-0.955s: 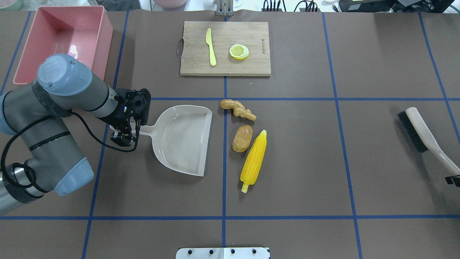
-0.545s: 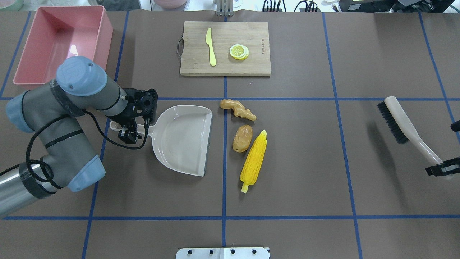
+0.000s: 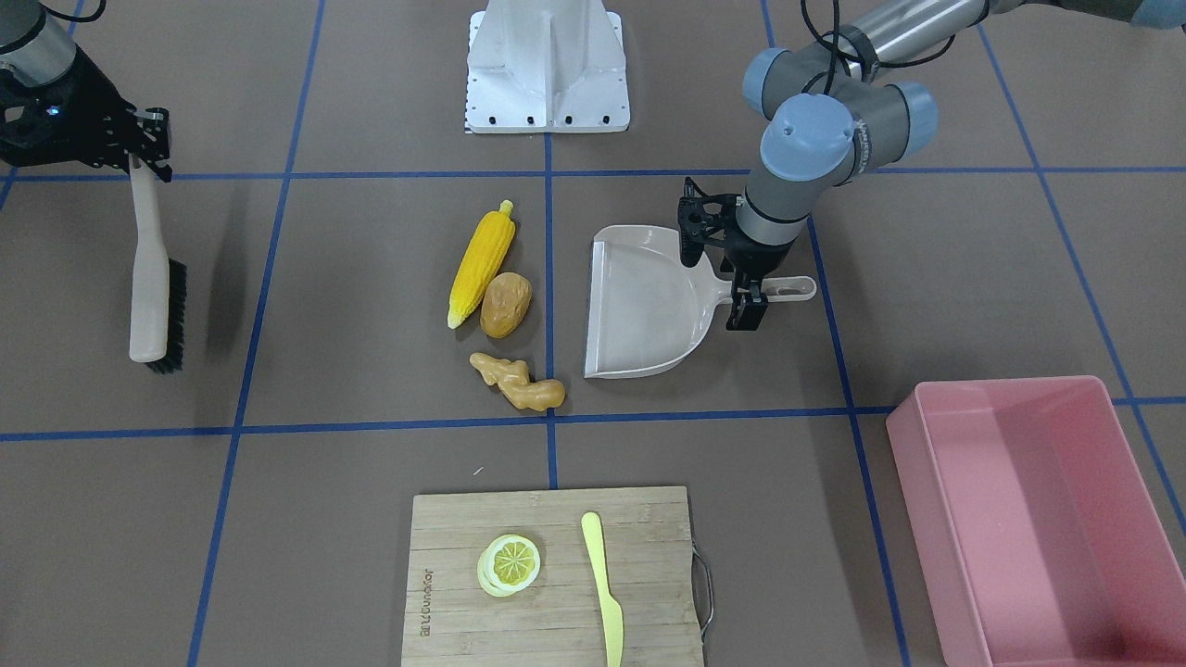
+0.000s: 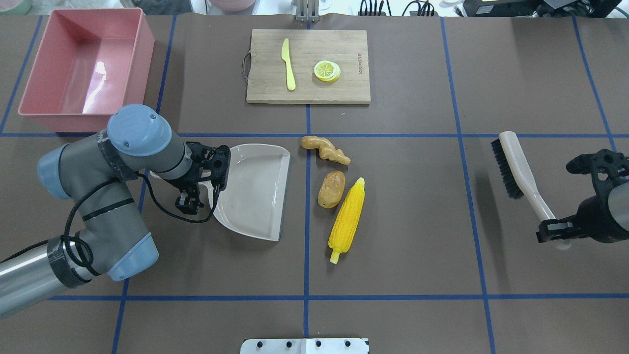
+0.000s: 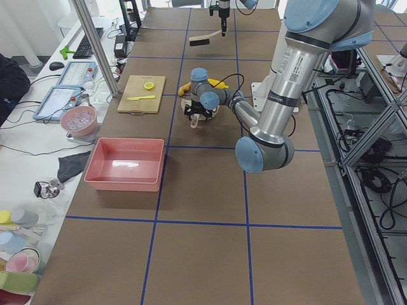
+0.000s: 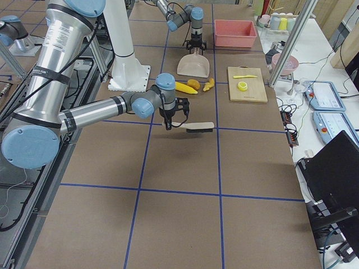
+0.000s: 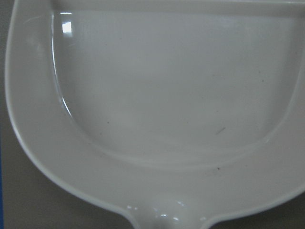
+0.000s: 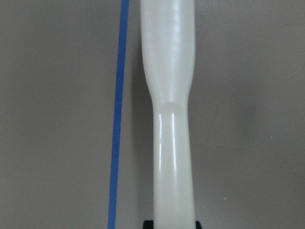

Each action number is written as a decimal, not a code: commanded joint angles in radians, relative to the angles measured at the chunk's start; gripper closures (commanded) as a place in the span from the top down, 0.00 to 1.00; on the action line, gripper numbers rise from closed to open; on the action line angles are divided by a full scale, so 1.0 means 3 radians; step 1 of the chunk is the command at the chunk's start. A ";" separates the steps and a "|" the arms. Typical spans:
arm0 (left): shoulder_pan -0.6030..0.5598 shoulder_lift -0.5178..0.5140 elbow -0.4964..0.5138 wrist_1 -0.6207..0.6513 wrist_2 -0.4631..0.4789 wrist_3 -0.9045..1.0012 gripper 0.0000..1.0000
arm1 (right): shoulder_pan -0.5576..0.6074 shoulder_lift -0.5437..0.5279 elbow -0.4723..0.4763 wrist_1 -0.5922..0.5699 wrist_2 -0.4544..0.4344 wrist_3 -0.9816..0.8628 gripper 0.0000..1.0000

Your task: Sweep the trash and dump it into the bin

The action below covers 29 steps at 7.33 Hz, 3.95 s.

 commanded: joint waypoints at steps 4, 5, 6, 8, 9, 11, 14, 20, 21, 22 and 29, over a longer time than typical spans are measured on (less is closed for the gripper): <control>0.0025 -0.0024 0.0005 -0.0002 -0.0024 -0.0004 0.98 | -0.0398 0.0790 0.0111 -0.0770 -0.0172 0.0788 0.00; 0.0025 -0.0024 0.0006 -0.0002 -0.0029 -0.0004 0.98 | -0.0438 0.1042 0.0182 -0.0996 -0.0141 0.0890 0.00; 0.0025 -0.0030 0.0006 -0.0002 -0.0035 -0.0004 0.98 | -0.0682 0.1297 0.0177 -0.1171 -0.0212 0.1118 0.00; 0.0025 -0.0019 0.0000 -0.0002 -0.0055 -0.0004 0.98 | -0.1117 0.1539 0.0035 -0.1234 -0.0493 0.1268 0.00; 0.0000 -0.0019 0.0005 -0.0002 -0.0187 -0.0009 0.98 | -0.1261 0.1793 -0.0168 -0.1239 -0.0570 0.1436 0.00; -0.0072 -0.0019 0.0011 -0.0012 -0.0310 -0.0004 0.98 | -0.1323 0.2020 -0.0349 -0.1254 -0.0612 0.1453 0.00; -0.0144 -0.0024 0.0046 -0.0078 -0.0453 -0.0004 0.98 | -0.1323 0.2434 -0.0680 -0.1433 -0.0627 0.1468 0.00; -0.0139 -0.0014 0.0123 -0.0253 -0.0459 -0.0009 0.98 | -0.1170 0.2817 -0.1049 -0.1423 -0.0617 0.1448 0.00; -0.0133 -0.0014 0.0128 -0.0253 -0.0459 -0.0009 0.98 | -0.1140 0.2945 -0.1186 -0.1423 -0.0612 0.1443 0.00; -0.0133 -0.0014 0.0128 -0.0253 -0.0459 -0.0009 0.98 | -0.1073 0.3078 -0.1314 -0.1423 -0.0596 0.1433 0.00; -0.0133 -0.0014 0.0123 -0.0253 -0.0454 -0.0009 0.98 | -0.0812 0.3607 -0.1808 -0.1469 -0.0183 0.1397 0.00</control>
